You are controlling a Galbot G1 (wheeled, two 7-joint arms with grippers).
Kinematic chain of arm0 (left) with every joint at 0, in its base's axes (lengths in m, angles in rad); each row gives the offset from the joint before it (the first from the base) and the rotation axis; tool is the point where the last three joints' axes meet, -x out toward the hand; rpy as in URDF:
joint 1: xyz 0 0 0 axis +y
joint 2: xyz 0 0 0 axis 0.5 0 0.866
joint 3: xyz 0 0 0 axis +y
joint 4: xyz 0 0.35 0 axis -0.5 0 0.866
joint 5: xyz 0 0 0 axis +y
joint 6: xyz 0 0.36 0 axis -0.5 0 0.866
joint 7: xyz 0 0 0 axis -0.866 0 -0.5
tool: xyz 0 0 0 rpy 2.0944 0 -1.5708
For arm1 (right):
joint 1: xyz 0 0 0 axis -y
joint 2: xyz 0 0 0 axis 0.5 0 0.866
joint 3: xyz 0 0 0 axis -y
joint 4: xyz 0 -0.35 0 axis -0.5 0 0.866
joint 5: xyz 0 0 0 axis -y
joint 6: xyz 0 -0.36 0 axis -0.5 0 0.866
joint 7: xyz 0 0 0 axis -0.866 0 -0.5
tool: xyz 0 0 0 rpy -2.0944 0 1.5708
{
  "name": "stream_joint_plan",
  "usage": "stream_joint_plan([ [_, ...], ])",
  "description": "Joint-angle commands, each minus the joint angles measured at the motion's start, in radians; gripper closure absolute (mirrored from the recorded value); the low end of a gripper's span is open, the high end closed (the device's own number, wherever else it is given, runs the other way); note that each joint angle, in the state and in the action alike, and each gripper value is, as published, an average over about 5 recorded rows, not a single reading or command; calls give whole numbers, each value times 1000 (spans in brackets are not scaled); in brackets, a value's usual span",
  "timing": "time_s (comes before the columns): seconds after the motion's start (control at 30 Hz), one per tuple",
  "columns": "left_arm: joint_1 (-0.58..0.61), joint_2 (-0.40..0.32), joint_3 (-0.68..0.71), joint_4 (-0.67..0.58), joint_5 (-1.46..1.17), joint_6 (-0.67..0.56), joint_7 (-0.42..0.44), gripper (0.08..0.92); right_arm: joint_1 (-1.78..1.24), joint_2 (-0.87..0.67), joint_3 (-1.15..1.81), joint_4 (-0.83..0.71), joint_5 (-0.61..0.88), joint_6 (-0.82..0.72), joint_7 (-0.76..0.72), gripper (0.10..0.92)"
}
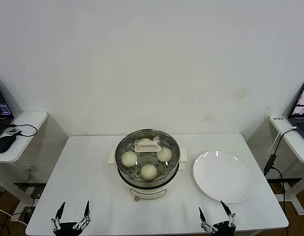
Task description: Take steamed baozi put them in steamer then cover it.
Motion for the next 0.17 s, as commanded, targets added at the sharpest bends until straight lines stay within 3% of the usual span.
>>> stream_joint_plan([
  [0.03,23,-5,11,35,-55,-10,7,177,-26,-10,-39,28,36,-36,25,203],
  [0.17,24,-7,17,38,-52,-7,2,177,-29,-15,-39,34,33,-43,30,203],
])
